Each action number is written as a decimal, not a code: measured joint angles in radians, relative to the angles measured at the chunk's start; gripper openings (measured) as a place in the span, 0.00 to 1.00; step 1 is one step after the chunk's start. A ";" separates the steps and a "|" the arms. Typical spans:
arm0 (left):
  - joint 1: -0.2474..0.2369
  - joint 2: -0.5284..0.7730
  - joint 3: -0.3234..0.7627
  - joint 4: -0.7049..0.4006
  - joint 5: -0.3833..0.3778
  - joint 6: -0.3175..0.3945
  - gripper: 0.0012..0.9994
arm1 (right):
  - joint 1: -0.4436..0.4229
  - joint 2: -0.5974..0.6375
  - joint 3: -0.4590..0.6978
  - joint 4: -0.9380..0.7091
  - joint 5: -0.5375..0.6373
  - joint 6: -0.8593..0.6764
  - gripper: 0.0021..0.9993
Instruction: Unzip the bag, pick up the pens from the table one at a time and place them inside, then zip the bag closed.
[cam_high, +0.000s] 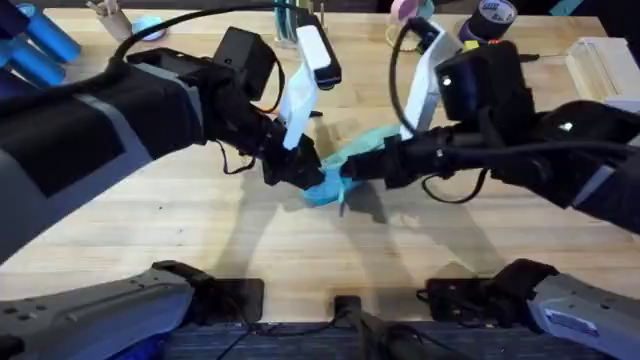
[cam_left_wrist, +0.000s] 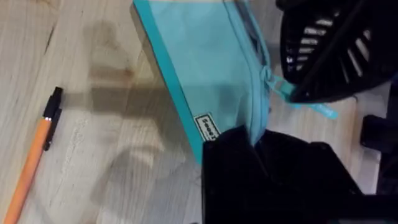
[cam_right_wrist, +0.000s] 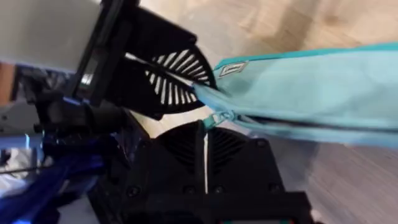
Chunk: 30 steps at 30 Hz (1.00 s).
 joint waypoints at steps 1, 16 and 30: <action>0.000 0.000 0.000 -0.004 0.000 0.000 0.04 | 0.012 0.000 0.000 0.001 0.003 -0.009 0.03; 0.000 0.000 0.000 -0.002 -0.001 0.000 0.04 | 0.070 0.000 0.001 0.017 0.044 -0.082 0.14; 0.000 0.000 0.000 0.003 -0.003 0.000 0.04 | 0.026 -0.039 0.220 -0.288 0.244 -0.319 1.00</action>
